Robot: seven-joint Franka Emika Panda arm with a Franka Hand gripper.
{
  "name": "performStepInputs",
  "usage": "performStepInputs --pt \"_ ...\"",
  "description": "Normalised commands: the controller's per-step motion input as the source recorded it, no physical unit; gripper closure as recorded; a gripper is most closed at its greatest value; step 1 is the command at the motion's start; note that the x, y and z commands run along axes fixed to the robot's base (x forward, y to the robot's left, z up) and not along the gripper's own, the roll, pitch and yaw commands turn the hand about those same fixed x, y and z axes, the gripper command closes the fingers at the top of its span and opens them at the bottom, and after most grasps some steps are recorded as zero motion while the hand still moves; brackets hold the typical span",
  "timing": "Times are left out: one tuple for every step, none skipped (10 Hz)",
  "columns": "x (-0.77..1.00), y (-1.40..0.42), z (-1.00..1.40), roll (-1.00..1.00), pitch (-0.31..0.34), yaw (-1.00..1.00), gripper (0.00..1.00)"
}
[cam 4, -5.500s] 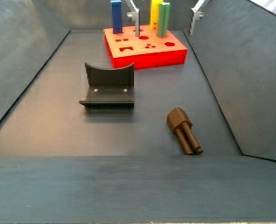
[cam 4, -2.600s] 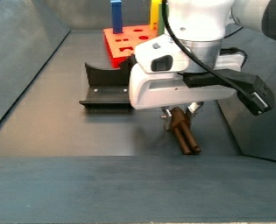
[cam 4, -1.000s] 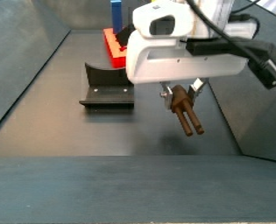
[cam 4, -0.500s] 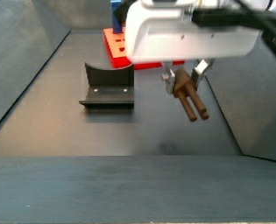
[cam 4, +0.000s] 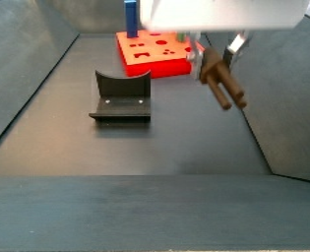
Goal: Pick up the 3 prong object. Move up. Place the 3 prong object on the fixture. Regrasp the 3 prong object. Move to above the board. Insert the 3 prong object.
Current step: Place the 3 prong object on the fixture.
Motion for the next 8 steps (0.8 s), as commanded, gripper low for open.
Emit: performStepInputs --pt "-0.01 0.0 0.5 0.09 0.086 0.03 1.0" --pt "0.0 0.01 0.31 0.08 0.094 0.03 1.0" --pt "1.0 -0.68 -0.04 -0.12 -0.03 -0.38 1.0" --pt "1.0 -0.67 -0.12 -0.13 -0.016 -0.35 1.0" --pt "1.0 -0.57 -0.1 -0.12 -0.021 -0.24 1.0" --pt "1.0 -0.45 -0.08 -0.11 -0.016 -0.12 1.0" --pt "1.0 -0.41 -0.08 -0.11 -0.009 -0.08 1.0" --pt "1.0 -0.33 -0.07 -0.08 0.002 -0.03 1.0"
